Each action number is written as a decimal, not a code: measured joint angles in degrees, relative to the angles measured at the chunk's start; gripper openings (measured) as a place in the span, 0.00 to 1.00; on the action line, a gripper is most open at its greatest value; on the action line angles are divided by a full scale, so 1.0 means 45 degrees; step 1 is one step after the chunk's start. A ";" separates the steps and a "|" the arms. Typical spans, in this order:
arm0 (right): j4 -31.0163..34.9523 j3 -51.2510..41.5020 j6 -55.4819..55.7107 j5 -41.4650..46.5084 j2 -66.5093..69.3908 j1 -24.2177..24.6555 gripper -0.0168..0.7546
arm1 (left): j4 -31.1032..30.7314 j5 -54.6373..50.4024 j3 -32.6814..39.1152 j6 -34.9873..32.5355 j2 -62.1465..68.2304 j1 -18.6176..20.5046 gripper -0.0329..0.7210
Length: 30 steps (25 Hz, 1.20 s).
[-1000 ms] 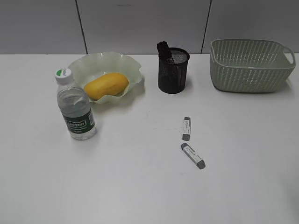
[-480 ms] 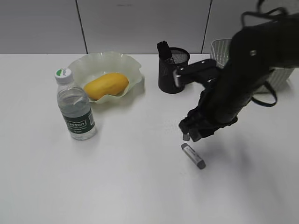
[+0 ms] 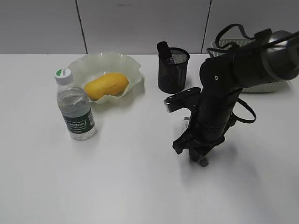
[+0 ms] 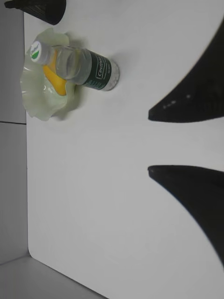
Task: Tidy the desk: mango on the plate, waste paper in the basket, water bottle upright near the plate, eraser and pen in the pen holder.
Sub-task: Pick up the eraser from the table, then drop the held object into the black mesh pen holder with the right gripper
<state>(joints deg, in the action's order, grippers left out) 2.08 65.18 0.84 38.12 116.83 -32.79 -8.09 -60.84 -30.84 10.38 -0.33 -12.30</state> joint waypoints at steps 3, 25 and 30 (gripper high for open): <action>-0.0040 -0.0029 -0.0045 -0.0286 -0.0128 0.0000 0.24 | 0.0000 0.0000 0.0000 0.0000 0.0000 0.0000 0.36; -0.0049 0.1602 0.0091 -1.6016 0.1328 0.1875 0.28 | 0.0000 0.0000 0.0000 0.0000 0.0000 0.0000 0.36; 0.0063 0.1660 0.0136 -1.4247 0.0829 0.1875 0.70 | 0.0000 0.0000 0.0000 0.0000 0.0000 0.0000 0.36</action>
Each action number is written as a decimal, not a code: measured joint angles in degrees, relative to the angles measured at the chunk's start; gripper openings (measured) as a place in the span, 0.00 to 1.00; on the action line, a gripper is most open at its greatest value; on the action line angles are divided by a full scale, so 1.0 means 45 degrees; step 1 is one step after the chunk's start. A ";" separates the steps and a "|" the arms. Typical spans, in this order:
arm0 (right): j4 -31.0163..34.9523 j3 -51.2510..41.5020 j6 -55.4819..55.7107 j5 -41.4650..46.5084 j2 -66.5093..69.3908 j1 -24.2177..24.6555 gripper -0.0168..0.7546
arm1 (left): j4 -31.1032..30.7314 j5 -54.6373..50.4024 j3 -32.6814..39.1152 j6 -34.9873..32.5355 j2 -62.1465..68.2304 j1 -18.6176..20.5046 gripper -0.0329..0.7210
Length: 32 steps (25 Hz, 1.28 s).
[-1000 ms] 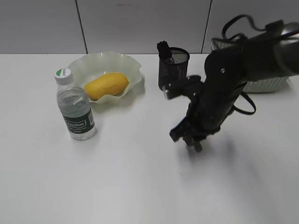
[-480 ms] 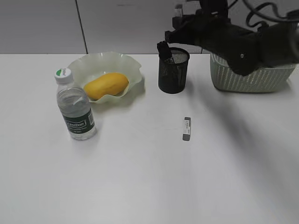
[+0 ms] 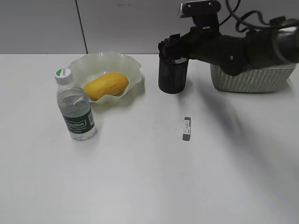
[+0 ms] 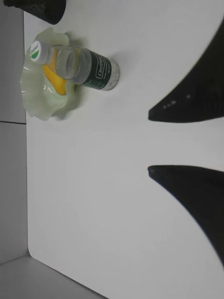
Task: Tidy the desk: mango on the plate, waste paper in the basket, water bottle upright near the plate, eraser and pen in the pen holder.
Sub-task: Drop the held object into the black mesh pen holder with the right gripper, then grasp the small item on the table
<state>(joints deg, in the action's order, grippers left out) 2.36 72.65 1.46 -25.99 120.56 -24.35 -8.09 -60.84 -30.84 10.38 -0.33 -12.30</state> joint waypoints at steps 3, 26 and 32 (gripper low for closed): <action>-0.0038 0.0000 -0.0190 0.2727 -0.1734 0.0000 0.75 | 0.0000 0.0000 0.0000 0.0000 0.0000 0.0000 0.36; -0.1041 -0.9407 0.1133 1.8853 -2.2245 -0.1528 0.50 | 0.1798 0.2194 -0.0544 -0.3071 0.4274 0.0000 0.45; -0.1677 -0.9442 0.0910 1.8805 -2.4833 -0.1528 0.50 | 0.5907 0.4932 -0.2182 -0.6218 0.9482 -0.0299 0.48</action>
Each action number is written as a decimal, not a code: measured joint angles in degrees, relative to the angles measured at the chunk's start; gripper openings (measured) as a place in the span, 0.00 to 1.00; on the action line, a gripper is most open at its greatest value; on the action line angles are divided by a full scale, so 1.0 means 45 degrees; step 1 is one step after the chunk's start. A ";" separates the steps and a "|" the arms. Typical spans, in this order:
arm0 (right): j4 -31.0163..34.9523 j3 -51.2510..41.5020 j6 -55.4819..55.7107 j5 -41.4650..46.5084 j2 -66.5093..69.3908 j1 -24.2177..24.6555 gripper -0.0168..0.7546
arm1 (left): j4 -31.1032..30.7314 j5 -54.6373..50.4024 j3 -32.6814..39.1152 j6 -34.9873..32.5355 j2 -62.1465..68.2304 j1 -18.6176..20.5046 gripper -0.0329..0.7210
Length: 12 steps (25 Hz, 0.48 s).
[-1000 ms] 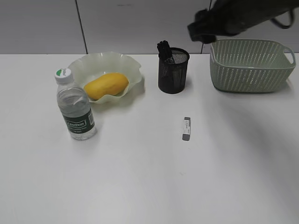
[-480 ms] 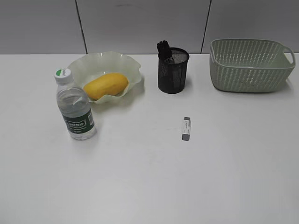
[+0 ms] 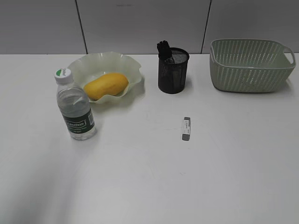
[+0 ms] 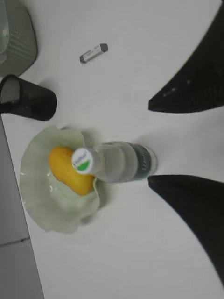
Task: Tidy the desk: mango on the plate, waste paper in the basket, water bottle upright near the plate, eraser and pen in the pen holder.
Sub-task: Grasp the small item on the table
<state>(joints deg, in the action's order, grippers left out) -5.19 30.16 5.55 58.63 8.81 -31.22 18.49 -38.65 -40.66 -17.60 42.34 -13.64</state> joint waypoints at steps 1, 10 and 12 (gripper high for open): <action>-0.0223 -0.0090 -0.0062 0.0000 -0.0398 0.0000 0.50 | 0.0328 0.0254 -0.0480 -0.0303 0.0990 -0.0298 0.48; -0.0657 -0.0202 -0.0068 0.0154 -0.2048 0.0000 0.50 | -0.0907 0.2229 -0.5146 0.0594 0.8506 -0.5412 0.48; -0.0657 -0.0202 -0.0064 0.0180 -0.2048 0.0000 0.50 | -0.1005 0.2155 -0.6280 0.0982 1.0384 -0.6018 0.48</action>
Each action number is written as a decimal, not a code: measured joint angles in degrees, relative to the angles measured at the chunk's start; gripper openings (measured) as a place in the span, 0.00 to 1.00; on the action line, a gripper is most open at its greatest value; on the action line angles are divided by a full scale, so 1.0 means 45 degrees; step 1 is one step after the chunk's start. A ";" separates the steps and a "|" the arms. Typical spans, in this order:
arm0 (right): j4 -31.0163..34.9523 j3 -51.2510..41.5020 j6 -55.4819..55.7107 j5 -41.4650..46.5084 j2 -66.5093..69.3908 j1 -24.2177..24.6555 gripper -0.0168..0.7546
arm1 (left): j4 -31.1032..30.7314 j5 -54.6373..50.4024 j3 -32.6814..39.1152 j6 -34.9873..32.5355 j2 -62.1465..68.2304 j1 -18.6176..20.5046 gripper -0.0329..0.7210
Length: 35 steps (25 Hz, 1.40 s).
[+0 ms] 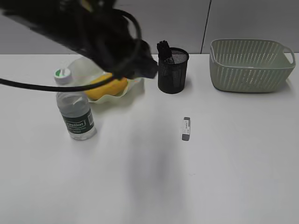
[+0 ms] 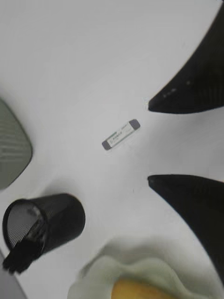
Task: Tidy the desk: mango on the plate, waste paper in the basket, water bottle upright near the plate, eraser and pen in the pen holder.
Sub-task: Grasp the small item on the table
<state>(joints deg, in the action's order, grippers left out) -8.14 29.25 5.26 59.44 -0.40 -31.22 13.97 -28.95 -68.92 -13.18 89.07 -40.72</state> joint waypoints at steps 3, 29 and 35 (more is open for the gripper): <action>0.0000 -0.0016 0.0000 0.0003 0.0000 0.0000 0.50 | -0.0089 -0.0419 -0.1717 0.0291 0.2350 -0.0483 0.48; 0.0000 -0.0016 0.0010 0.0003 0.0000 0.0000 0.50 | -0.3511 -0.6502 -1.2485 0.6138 1.2636 -0.1728 0.41; 0.0000 -0.0016 0.0025 0.0003 0.0000 0.0000 0.50 | -0.4537 -0.5546 -1.2376 0.6181 1.2340 -0.1696 0.23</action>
<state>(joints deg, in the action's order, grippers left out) -8.14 29.18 5.38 59.45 -0.40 -31.22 -6.45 -53.90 -124.61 14.64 144.60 -48.36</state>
